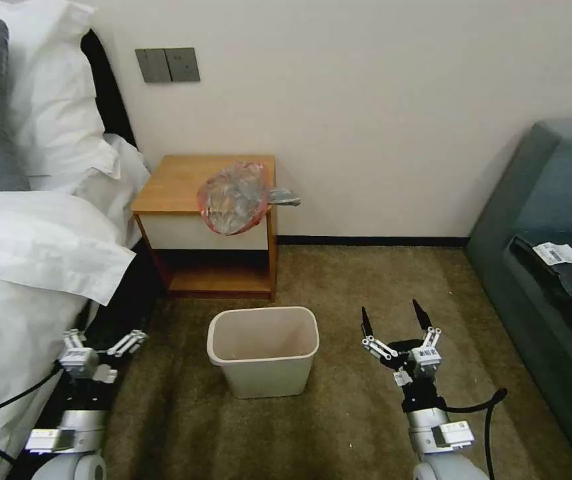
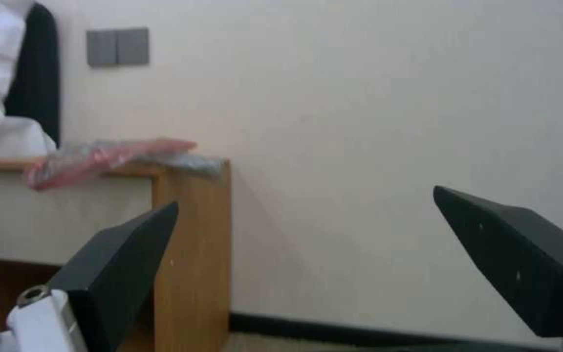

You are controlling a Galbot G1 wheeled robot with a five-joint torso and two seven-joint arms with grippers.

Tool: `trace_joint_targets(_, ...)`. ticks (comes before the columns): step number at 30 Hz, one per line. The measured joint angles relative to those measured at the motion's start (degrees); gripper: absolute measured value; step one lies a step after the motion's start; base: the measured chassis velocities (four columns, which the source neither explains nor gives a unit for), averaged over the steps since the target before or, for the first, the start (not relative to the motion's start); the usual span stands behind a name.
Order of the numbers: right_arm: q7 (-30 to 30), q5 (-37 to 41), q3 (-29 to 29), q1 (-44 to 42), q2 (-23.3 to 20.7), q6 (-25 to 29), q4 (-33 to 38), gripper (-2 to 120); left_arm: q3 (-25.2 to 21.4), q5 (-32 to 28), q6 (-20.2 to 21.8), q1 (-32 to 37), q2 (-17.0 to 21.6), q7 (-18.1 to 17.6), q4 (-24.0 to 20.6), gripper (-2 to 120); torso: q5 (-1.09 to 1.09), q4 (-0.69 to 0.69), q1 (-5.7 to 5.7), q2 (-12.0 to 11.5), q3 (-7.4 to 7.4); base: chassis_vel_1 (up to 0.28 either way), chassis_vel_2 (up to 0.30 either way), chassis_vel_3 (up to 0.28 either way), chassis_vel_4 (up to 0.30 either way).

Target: Pick up the garbage bag from the table and place it over the trash can.

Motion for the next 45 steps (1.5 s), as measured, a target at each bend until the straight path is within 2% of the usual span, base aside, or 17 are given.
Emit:
trace_joint_targets(1, -0.1, 0.2, -0.3, 1.2, -0.5, 0.0, -0.4, 100, 0.5, -1.1, 0.6, 0.1, 0.2, 1.9, -0.1, 98, 0.00, 0.00, 0.00, 0.0, 0.00, 0.000, 0.000, 0.000, 0.000)
trace_joint_targets(4, -0.3, 0.5, -0.8, 3.1, -1.4, 0.2, -1.2, 100, 1.0, -2.1, 1.0, 0.2, 0.4, 3.6, -0.2, 98, 0.00, 0.00, 0.00, 0.0, 0.00, 0.000, 0.000, 0.000, 0.000)
trace_joint_targets(9, 0.1, 1.0, -2.2, 7.5, -4.3, -0.1, -3.1, 100, 1.1, -2.4, 1.2, 0.2, 0.5, 4.1, -0.3, 98, 0.00, 0.00, 0.00, 0.0, 0.00, 0.000, 0.000, 0.000, 0.000)
trace_joint_targets(11, 0.5, 1.1, -2.8, 8.6, -5.1, -1.2, -3.3, 100, 1.4, -3.4, 1.2, -0.2, 0.7, 3.9, -0.3, 98, -0.01, 0.02, 0.00, 0.0, 0.01, 0.000, 0.000, 0.000, 0.000)
trace_joint_targets(12, 1.5, 0.9, -4.1, 10.1, -6.4, -2.9, -3.7, 100, 1.9, -6.4, 1.2, -2.2, 1.5, 2.5, -0.9, 98, -0.03, 0.03, 0.00, 0.0, 0.00, 0.000, 0.000, 0.000, 0.000)
trace_joint_targets(13, 2.3, 0.5, -5.0, 11.3, -7.4, -3.9, -4.1, 100, 2.2, -7.9, 1.2, -3.6, 2.0, 1.5, -1.6, 98, 0.02, -0.04, 0.00, 0.0, 0.00, 0.000, 0.000, 0.000, 0.000)
trace_joint_targets(14, 3.7, -0.2, -6.1, 13.1, -8.8, -5.0, -5.3, 100, 2.2, -8.6, 1.2, -4.2, 2.4, 0.5, -1.9, 98, 0.02, -0.04, 0.00, 0.0, 0.01, 0.000, 0.000, 0.000, 0.000)
trace_joint_targets(15, 3.7, -0.2, -6.1, 13.1, -8.8, -5.0, -5.3, 100, 2.2, -8.6, 1.2, -4.2, 2.4, 0.5, -1.9, 98, 0.02, -0.04, 0.00, 0.0, 0.01, 0.000, 0.000, 0.000, 0.000)
trace_joint_targets(18, 6.1, -2.1, -9.4, 20.2, -13.2, -6.0, -10.5, 100, 2.3, -8.9, 1.2, -4.5, 2.5, -1.0, -3.0, 98, 0.03, 0.01, 0.00, 0.0, 0.01, 0.000, 0.000, 0.000, 0.000)
trace_joint_targets(20, 6.3, -2.3, -9.9, 21.2, -13.8, -6.1, -11.2, 100, 2.3, -8.9, 1.2, -4.5, 2.5, -1.2, -3.1, 98, 0.02, 0.00, 0.00, 0.0, 0.01, 0.000, 0.000, 0.000, 0.000)
trace_joint_targets(22, 7.4, -3.5, -13.6, 28.5, -17.4, -6.5, -16.4, 100, 2.4, -8.9, 1.4, -5.1, 2.1, -1.7, -3.2, 98, -0.01, 0.01, 0.00, 0.0, 0.01, 0.000, 0.000, 0.000, 0.000)
trace_joint_targets(24, 7.7, -3.7, -14.5, 29.9, -18.0, -6.6, -17.7, 100, 2.5, -8.9, 1.5, -5.3, 2.1, -1.8, -3.1, 98, 0.00, 0.01, 0.01, 0.0, 0.01, 0.000, 0.000, 0.000, 0.000)
trace_joint_targets(28, 8.6, -4.3, -19.5, 37.9, -20.1, -6.5, -25.6, 100, 3.0, -8.6, 1.9, -6.7, 1.8, -2.0, -0.8, 98, 0.00, 0.00, 0.01, 0.0, 0.01, 0.000, 0.000, 0.000, 0.000)
trace_joint_targets(29, 8.6, -4.3, -19.5, 37.9, -20.1, -6.5, -25.6, 100, 3.0, -8.6, 1.9, -6.7, 1.8, -2.0, -0.8, 98, 0.00, 0.00, 0.01, 0.0, 0.01, 0.000, 0.000, 0.000, 0.000)
trace_joint_targets(34, 11.0, -6.6, -26.6, 47.8, -20.0, -6.6, -35.0, 100, 4.1, -7.9, 1.9, -8.4, 1.1, -2.1, 2.5, 98, -0.01, -0.01, 0.01, 0.0, 0.01, 0.000, 0.000, 0.000, 0.000)
trace_joint_targets(38, 12.6, -14.0, -33.2, 58.4, -16.9, -5.3, -47.2, 100, 5.5, -6.7, 1.9, -9.6, -0.1, -2.1, 4.3, 98, 0.00, 0.01, 0.01, 0.0, 0.01, 0.000, 0.000, 0.000, 0.000)
trace_joint_targets(45, 13.5, -19.4, -36.5, 65.6, -13.2, -3.4, -57.8, 100, 5.9, -5.7, 1.8, -9.7, -0.9, -2.1, 5.2, 98, -0.01, 0.00, 0.01, 0.0, 0.01, 0.000, 0.000, 0.000, 0.000)
